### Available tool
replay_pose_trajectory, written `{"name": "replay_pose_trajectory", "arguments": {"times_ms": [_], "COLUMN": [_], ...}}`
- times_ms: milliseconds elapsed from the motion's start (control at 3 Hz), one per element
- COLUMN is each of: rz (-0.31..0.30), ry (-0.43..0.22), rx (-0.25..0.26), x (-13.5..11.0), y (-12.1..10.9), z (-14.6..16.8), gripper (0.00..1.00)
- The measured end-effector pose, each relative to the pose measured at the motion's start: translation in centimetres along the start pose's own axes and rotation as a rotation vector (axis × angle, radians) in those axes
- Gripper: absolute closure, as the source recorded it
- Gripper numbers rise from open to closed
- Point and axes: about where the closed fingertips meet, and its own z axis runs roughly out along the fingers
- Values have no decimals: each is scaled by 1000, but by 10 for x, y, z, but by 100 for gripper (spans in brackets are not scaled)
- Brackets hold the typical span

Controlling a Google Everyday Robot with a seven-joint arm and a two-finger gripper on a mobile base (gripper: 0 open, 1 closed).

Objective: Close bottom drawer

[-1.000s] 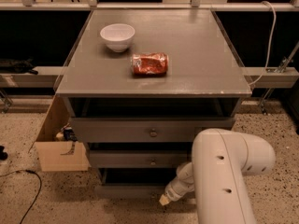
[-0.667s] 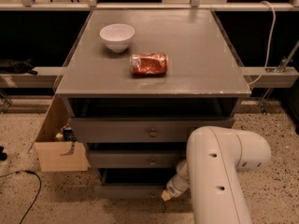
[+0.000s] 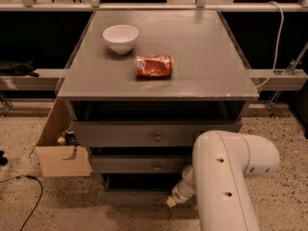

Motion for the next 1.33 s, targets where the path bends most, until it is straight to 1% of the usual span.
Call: {"name": "replay_pose_trajectory", "arguments": {"times_ms": [333,667,1000,1333], "rz": [0,0,0,0], "ry": [0,0,0,0], "rx": [0,0,0,0], "x": [0,0,0,0], "y": [0,0,0,0], "z": [0,0,0,0], "gripper": [40,15,0,0]}}
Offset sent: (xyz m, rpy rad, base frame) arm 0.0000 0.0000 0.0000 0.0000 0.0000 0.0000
